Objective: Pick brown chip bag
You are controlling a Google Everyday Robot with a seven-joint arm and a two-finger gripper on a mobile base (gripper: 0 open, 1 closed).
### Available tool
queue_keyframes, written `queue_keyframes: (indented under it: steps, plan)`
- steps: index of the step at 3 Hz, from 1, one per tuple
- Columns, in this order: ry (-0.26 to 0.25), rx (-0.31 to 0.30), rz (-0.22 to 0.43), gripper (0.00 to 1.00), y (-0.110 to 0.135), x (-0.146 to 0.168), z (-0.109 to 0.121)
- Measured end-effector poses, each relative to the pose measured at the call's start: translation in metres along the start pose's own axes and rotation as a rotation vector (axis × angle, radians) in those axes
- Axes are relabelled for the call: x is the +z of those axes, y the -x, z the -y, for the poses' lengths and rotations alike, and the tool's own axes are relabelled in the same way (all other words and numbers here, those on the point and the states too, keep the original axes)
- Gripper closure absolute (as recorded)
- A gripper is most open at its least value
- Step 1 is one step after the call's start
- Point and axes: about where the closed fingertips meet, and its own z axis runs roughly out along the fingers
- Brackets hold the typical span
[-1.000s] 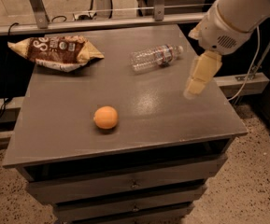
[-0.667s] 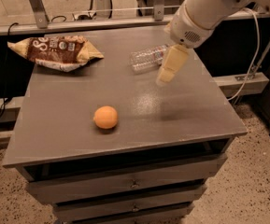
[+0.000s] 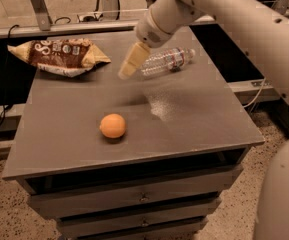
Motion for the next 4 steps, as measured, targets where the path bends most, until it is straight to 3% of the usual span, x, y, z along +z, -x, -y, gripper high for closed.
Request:
queue_keyframes:
  steps: [1, 2, 3, 4]
  plan:
    - [-0.005, -0.011, 0.129, 0.00, 0.056, 0.062, 0.016]
    - [-0.006, 0.001, 0.185, 0.00, 0.084, 0.095, 0.023]
    - [0.035, 0.037, 0.166, 0.16, 0.092, 0.126, 0.013]
    - [0.069, 0.078, 0.137, 0.41, 0.091, 0.142, 0.006]
